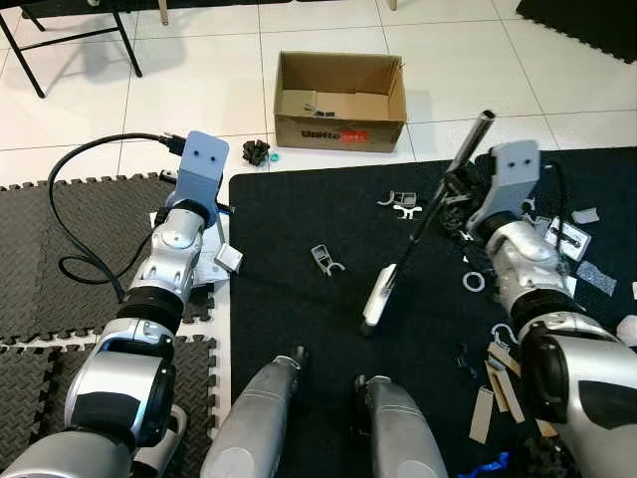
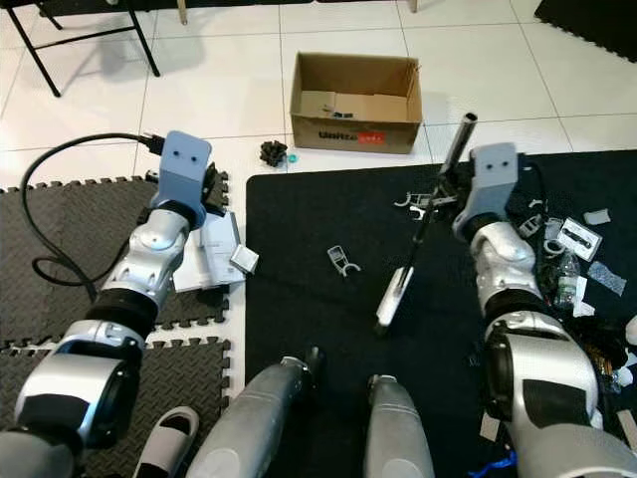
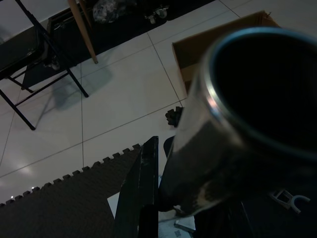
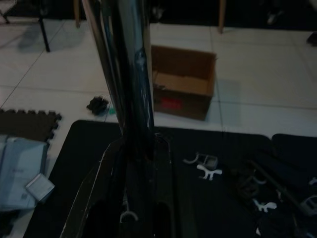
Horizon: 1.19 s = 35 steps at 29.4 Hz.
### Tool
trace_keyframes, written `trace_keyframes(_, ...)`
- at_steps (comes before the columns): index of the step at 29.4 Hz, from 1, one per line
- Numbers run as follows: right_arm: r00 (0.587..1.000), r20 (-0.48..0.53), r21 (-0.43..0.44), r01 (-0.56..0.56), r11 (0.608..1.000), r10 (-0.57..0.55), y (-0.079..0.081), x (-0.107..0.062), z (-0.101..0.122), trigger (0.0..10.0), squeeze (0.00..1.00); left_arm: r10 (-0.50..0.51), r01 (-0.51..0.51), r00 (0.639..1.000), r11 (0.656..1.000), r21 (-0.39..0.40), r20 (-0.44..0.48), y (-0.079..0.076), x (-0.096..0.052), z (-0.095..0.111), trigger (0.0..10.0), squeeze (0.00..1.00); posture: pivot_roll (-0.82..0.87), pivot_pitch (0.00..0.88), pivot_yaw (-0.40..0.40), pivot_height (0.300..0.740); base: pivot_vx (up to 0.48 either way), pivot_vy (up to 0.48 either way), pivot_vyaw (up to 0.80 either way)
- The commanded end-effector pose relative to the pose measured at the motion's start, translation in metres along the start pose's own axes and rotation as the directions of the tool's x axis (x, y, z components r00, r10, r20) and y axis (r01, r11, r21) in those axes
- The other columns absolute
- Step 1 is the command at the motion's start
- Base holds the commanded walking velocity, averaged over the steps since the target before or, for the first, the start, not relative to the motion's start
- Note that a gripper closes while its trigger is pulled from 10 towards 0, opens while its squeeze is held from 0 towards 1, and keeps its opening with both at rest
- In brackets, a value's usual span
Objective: Sweep floor
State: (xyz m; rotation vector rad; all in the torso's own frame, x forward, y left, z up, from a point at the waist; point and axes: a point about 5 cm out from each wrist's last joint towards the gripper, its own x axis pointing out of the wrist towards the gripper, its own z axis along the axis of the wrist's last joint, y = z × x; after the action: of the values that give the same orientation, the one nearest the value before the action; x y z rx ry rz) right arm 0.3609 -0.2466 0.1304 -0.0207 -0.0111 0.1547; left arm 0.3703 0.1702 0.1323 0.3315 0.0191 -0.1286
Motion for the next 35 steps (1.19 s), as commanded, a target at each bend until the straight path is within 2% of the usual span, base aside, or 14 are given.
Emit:
trace_keyframes(1, 0.999, 0.034, 0.002, 0.017, 1.0, -0.017, -0.009, -0.006, 0.001, 10.0, 0.0, -0.077, 0.078, 0.997, 0.996, -0.05, 0.02, -0.02, 0.0, 0.002, 10.0, 0.0, 0.03, 0.256, 0.037, 0.74, 0.0, 0.0, 0.0)
trace_keyframes(5, 0.999, 0.024, 0.011, 0.031, 0.999, -0.032, -0.009, -0.009, -0.003, 10.0, 0.0, -0.097, 0.097, 0.995, 0.995, -0.034, 0.014, -0.023, -0.001, 0.0, 10.0, 0.0, 0.03, 0.259, 0.041, 0.74, 0.0, 0.0, 0.0)
trace_keyframes(9, 1.0, -0.013, 0.022, 0.002, 1.0, -0.002, 0.012, -0.005, -0.017, 10.0, 0.0, -0.159, 0.157, 0.987, 0.986, 0.057, 0.033, -0.033, -0.007, -0.004, 10.0, 0.0, 0.05, 0.261, 0.044, 0.74, 0.0, 0.0, 0.0)
trace_keyframes(12, 1.0, -0.017, 0.007, -0.016, 1.0, 0.016, 0.025, -0.001, -0.02, 10.0, 0.0, -0.179, 0.175, 0.982, 0.982, 0.072, 0.056, -0.037, -0.01, -0.004, 10.0, 0.0, 0.05, 0.258, 0.042, 0.74, 0.0, 0.0, 0.0)
trace_keyframes(15, 0.998, 0.032, -0.005, -0.051, 0.999, 0.051, 0.037, 0.007, -0.009, 10.0, 0.0, -0.183, 0.18, 0.982, 0.981, 0.07, 0.048, -0.038, -0.015, -0.009, 10.0, 0.0, 0.05, 0.251, 0.03, 0.74, 0.0, 0.0, 0.0)
trace_keyframes(19, 0.992, 0.09, -0.03, -0.084, 0.996, 0.086, 0.041, 0.014, 0.006, 10.0, 0.0, -0.175, 0.173, 0.984, 0.983, 0.068, 0.036, -0.038, -0.017, -0.013, 10.0, 0.0, 0.05, 0.244, 0.017, 0.74, 0.0, 0.0, 0.0)
trace_keyframes(23, 0.988, 0.124, -0.034, -0.093, 0.995, 0.097, 0.039, 0.015, 0.013, 10.0, 0.0, -0.171, 0.168, 0.985, 0.984, 0.063, 0.035, -0.038, -0.019, -0.015, 10.0, 0.0, 0.05, 0.236, 0.01, 0.74, 0.0, 0.0, 0.0)
trace_keyframes(28, 0.991, 0.099, -0.043, -0.09, 0.995, 0.094, 0.028, 0.003, 0.002, 10.0, 0.0, -0.171, 0.169, 0.985, 0.983, 0.066, 0.035, -0.039, -0.019, -0.015, 10.0, 0.0, 0.05, 0.228, 0.008, 0.74, 0.0, 0.0, 0.0)
trace_keyframes(35, 0.988, 0.145, 0.062, -0.071, 0.996, 0.061, 0.012, -0.006, 0.005, 10.0, 0.0, -0.176, 0.173, 0.984, 0.982, 0.072, 0.031, -0.038, -0.018, -0.015, 10.0, 0.0, 0.03, 0.225, 0.025, 0.74, 0.0, 0.0, 0.0)
